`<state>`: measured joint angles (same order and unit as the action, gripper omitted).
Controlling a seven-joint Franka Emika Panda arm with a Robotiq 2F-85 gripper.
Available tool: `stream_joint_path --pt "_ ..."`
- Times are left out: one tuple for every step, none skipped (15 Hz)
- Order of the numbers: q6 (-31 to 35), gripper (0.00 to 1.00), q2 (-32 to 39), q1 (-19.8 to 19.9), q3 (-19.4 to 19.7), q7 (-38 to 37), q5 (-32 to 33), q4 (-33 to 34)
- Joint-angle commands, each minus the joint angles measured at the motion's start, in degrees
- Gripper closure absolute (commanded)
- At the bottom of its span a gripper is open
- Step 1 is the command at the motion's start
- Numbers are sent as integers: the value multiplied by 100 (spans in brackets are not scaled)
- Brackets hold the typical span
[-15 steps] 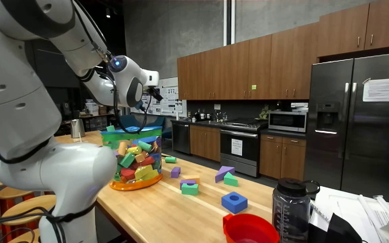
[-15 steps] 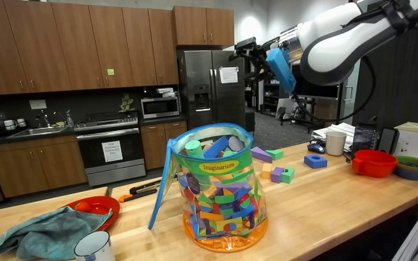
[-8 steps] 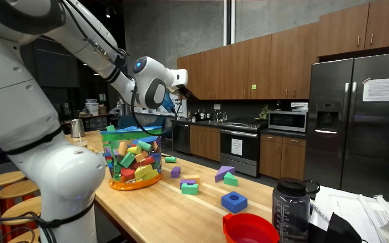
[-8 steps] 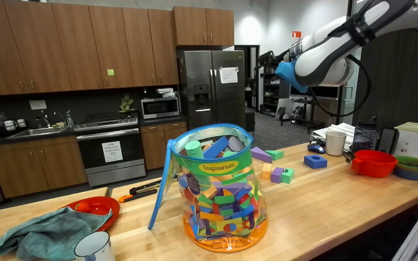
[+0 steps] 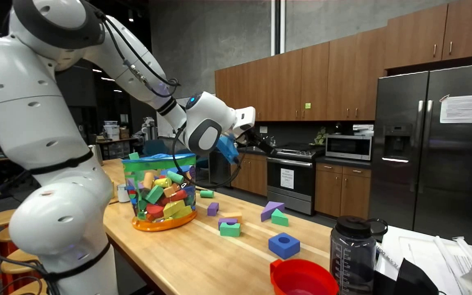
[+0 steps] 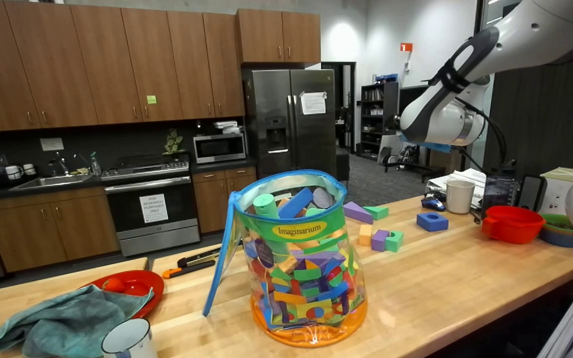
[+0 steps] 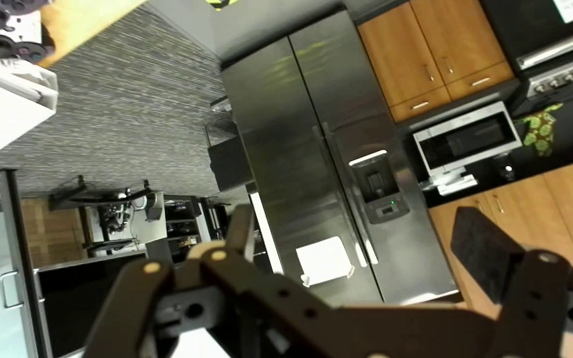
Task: Put the purple block to the right into the bag
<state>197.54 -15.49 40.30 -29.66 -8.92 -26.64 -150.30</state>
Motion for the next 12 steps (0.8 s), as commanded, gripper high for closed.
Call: stream_joint_path --pt "2 0 58 161 -146 24 -10 -15" --pt "4 0 94 217 -205 35 -10 -15" --pt "4 0 99 222 -216 38 -10 -15" --pt "4 0 95 222 -217 40 -10 -13" --pt "4 0 92 222 -222 41 -10 -13" --pt "4 0 90 222 -231 41 -10 -12" --pt "4 0 90 222 -236 41 -11 -12" --pt "4 0 90 223 -235 41 -11 -12" --pt "4 0 90 224 -235 41 -11 -12" --pt "4 0 90 223 -236 41 -11 -12" --pt "4 0 90 223 -236 42 -11 -12" --pt "4 0 90 223 -236 42 -11 -12"
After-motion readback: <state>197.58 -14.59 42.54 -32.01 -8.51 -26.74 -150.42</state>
